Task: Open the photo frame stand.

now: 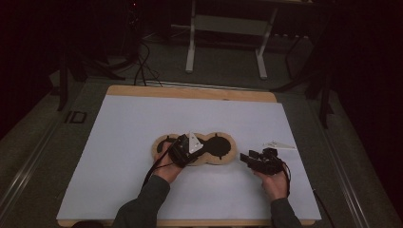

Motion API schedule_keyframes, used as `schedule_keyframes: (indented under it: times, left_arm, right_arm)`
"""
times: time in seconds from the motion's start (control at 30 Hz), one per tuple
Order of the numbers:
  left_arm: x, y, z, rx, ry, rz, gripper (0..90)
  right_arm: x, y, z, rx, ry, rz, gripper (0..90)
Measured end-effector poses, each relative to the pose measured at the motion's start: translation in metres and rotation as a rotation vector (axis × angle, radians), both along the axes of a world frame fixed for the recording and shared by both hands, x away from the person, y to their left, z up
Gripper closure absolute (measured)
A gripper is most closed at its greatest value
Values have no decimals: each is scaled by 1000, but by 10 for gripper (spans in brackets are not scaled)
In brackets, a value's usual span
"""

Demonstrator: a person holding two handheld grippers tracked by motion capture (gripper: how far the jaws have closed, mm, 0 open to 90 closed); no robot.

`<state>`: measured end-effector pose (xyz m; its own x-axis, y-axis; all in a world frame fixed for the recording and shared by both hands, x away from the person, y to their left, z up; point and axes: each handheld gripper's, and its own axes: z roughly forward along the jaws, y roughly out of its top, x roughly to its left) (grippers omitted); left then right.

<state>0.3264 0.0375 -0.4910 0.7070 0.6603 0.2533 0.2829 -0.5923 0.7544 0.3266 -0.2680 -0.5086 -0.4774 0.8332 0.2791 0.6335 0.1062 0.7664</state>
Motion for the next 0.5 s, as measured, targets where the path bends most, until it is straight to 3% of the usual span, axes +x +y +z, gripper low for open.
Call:
schedule_keyframes:
  times: [0.33,0.5]
  left_arm:
    - [-4,9,1,-55,-17,-3,721]
    - [-5,13,1,-68,-22,-9,721]
  right_arm:
    - [2,7,14,66,6,33,447]
    - [5,13,19,42,20,55,442]
